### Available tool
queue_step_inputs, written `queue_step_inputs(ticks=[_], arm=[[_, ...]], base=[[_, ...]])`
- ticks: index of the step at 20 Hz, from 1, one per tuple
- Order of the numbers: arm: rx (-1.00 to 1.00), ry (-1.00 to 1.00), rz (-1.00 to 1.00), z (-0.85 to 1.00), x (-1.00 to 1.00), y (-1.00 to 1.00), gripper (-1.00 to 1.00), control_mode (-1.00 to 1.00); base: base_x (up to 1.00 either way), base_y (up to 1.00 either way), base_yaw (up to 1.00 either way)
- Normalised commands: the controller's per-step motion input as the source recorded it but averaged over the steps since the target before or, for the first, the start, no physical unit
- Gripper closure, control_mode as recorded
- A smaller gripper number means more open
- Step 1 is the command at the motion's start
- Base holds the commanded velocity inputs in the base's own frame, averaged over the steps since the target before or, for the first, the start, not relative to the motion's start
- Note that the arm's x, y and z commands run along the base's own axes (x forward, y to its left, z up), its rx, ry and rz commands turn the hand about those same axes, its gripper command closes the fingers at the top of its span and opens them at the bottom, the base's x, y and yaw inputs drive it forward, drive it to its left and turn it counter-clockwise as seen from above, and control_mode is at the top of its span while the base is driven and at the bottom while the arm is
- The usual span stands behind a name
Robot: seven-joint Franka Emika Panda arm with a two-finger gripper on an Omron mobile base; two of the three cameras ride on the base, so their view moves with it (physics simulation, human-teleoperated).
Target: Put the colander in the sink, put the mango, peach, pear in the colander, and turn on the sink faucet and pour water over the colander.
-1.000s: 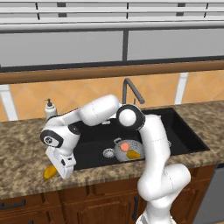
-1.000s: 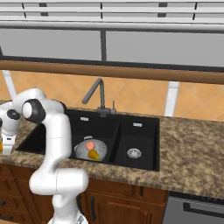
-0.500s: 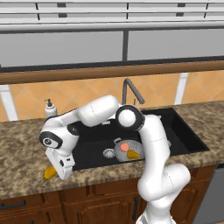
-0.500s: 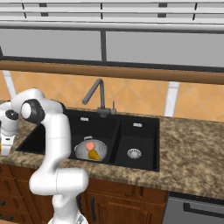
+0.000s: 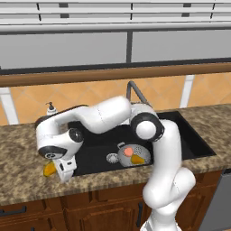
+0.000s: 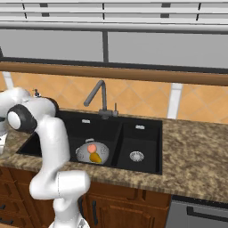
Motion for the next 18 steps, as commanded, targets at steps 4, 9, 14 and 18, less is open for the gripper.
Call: queue_step_inputs(ticks=[4, 9, 14, 18], arm=[[0.00, -0.42, -0.30, 1.00, -0.28, -0.54, 1.00, -1.00], [0.20, -0.50, -0.21, 0.99, -0.16, -0.89, 1.00, -1.00], [0.26, -0.42, -0.16, 1.00, -0.20, -1.00, 1.00, -1.00], [0.13, -0.21, -0.06, 1.00, -0.06, -0.96, 1.00, -1.00]], base=[[0.00, 0.00, 0.00], [0.00, 0.00, 0.00], [0.00, 0.00, 0.00], [0.00, 0.00, 0.00]])
